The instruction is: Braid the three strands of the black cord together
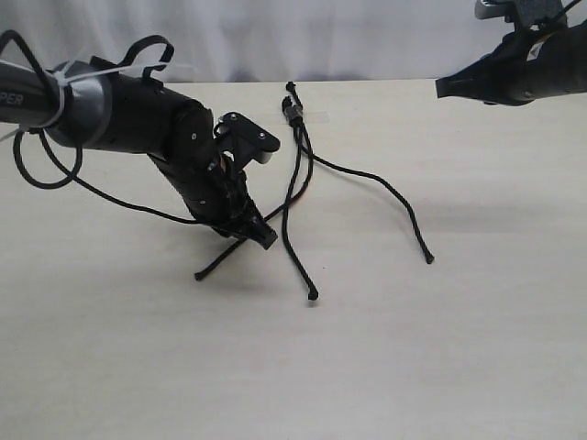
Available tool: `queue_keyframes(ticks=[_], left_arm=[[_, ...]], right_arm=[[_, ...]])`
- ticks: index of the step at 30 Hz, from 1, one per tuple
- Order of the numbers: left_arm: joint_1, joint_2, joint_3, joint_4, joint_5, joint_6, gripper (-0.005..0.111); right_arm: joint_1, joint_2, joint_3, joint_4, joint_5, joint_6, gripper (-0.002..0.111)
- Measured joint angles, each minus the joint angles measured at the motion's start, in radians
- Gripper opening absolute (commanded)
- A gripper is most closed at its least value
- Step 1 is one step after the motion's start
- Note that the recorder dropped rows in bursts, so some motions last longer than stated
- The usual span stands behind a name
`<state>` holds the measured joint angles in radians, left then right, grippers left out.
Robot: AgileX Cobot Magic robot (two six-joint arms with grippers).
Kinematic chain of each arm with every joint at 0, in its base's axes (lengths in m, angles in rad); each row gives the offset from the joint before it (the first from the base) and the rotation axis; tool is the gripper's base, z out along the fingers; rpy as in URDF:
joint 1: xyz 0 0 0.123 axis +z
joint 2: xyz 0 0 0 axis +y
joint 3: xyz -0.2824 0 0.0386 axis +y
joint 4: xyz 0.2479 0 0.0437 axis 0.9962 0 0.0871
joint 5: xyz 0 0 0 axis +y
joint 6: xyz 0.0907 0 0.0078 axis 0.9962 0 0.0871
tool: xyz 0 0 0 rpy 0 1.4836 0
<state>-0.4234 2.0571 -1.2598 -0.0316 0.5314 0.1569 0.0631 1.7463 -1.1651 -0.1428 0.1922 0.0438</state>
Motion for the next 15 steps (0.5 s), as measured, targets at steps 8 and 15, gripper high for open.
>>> queue_keyframes(ticks=[8, 15], left_arm=[[0.017, 0.0, 0.0, 0.016, 0.053, -0.021, 0.033], [0.021, -0.132, 0.0, 0.023, -0.006, 0.015, 0.021]], right_arm=[[0.0, 0.0, 0.0, 0.038, 0.0, 0.0, 0.004], [0.051, 0.0, -0.007, 0.056, 0.1, -0.037, 0.004]])
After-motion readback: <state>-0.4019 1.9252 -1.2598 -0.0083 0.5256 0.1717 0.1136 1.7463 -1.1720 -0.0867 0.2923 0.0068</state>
